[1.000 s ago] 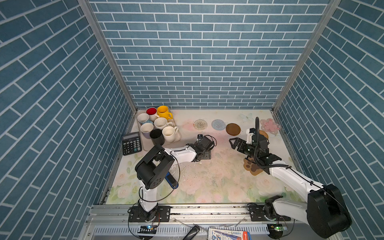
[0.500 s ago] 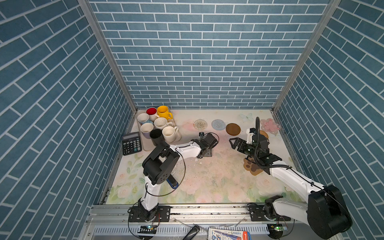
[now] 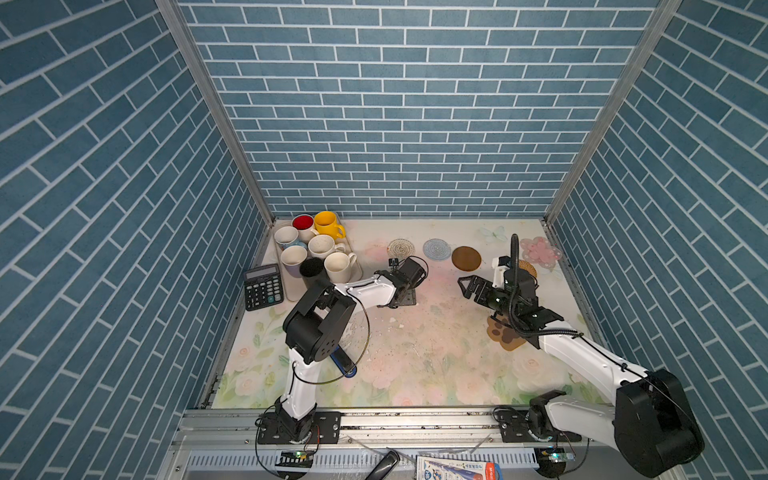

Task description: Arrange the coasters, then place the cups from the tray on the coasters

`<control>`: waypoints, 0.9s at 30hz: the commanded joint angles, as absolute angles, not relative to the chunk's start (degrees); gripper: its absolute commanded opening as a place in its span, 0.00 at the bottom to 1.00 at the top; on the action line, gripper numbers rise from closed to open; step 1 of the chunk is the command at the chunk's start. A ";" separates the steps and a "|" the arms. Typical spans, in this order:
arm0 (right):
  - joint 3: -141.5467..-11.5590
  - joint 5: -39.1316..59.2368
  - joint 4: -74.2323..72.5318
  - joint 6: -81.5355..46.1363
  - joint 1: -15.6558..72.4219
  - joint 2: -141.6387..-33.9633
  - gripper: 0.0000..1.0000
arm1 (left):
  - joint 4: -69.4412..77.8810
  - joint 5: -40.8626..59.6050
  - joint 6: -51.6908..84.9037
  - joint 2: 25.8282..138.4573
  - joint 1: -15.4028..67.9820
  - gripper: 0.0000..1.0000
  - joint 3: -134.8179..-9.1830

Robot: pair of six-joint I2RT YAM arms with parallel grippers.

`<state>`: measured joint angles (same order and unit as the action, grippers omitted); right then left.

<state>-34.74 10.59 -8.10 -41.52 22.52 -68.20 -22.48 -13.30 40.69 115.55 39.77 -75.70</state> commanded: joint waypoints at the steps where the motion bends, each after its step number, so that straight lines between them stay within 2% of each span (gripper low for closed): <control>1: -34.45 10.85 -7.98 -40.00 22.24 -68.86 0.99 | -23.14 -10.12 38.79 118.23 38.85 0.82 -76.67; 17: -34.96 10.64 -7.21 -38.68 21.47 -69.96 0.99 | -23.99 -7.47 36.22 121.27 37.88 0.82 -81.55; 27: -35.50 9.66 -5.45 -38.59 21.45 -69.07 0.99 | -24.17 -8.32 34.48 110.25 37.88 0.91 -76.56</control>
